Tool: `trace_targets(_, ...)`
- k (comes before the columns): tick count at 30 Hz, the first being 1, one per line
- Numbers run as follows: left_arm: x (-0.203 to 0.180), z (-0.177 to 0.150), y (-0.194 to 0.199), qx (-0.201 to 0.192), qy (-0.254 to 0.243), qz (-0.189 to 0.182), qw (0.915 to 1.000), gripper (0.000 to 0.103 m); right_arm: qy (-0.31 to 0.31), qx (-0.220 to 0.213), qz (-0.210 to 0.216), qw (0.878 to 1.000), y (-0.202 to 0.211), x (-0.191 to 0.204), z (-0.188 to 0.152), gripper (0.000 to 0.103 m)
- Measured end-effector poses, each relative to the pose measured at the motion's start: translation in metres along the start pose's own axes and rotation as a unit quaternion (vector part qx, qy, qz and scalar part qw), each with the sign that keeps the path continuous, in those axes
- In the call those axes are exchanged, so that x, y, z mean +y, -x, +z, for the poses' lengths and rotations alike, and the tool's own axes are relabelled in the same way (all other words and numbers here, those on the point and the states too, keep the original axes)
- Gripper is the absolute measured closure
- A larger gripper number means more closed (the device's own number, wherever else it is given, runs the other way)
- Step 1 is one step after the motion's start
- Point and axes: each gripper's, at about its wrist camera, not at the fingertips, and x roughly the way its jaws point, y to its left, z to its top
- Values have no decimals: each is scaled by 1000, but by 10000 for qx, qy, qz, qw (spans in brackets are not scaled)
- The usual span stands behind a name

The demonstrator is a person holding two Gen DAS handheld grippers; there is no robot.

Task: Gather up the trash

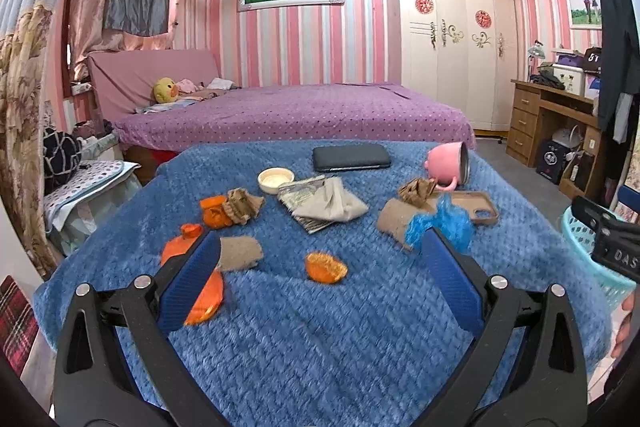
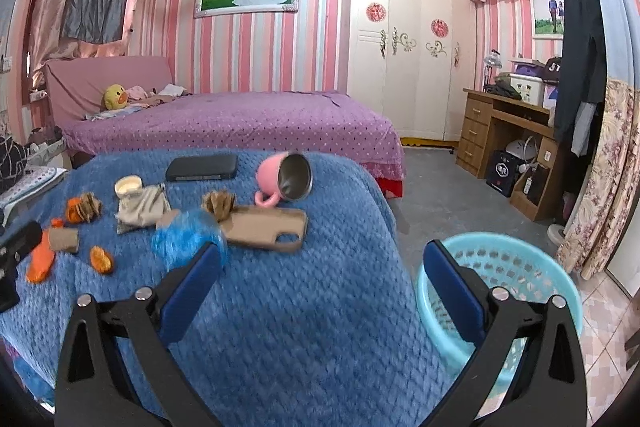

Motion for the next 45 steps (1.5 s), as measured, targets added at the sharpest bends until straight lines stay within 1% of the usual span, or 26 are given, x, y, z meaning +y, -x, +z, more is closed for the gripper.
trace_targets(3,2,12,-5,-57,-71,0,10000,5,-16,-67,47,10000,-8,4,21,4)
trace_targets(8,10,35,-19,-97,-73,-22,9999,5,-44,-8,87,10000,-27,11,44,4)
trace_targets(10,14,41,-26,-81,-59,-28,9999,5,-59,20,179,9998,-37,15,51,4)
trace_targets(15,33,47,-51,-6,56,153,9999,5,-105,-8,282,9995,-59,22,64,4)
trace_targets(18,51,36,-66,178,207,326,9991,5,-10,-21,285,9996,-71,25,59,4)
trace_targets(20,64,28,-77,365,274,448,9980,5,54,10,252,9997,-80,27,48,4)
trace_targets(22,73,22,-85,539,277,527,9968,5,212,195,222,9993,-91,27,35,4)
trace_targets(24,83,17,-87,613,291,588,9960,5,325,356,137,9987,-99,26,25,4)
trace_targets(26,89,12,-89,672,285,619,9954,5,323,412,86,9986,-103,22,20,4)
trace_targets(30,95,1,-97,856,277,564,9943,5,326,576,-10,9978,-108,17,13,4)
trace_targets(32,98,-2,-105,967,251,563,9934,5,314,625,28,9975,-109,16,11,4)
trace_targets(34,100,-7,-113,1095,245,551,9922,6,440,615,30,9971,-108,19,11,4)
trace_targets(37,100,-11,-124,1274,279,514,9901,6,753,515,-102,9958,-107,27,10,4)
trace_targets(39,98,-12,-131,1328,255,451,9898,6,816,516,-113,9953,-109,27,10,4)
trace_targets(41,97,-14,-140,1432,260,365,9887,6,749,588,-80,9954,-112,24,10,4)
trace_targets(44,96,-16,-148,1564,354,250,9867,16,531,686,-35,9962,-116,16,8,4)
trace_targets(45,96,-15,-148,1583,388,173,9865,22,464,700,-23,9965,-116,14,8,4)
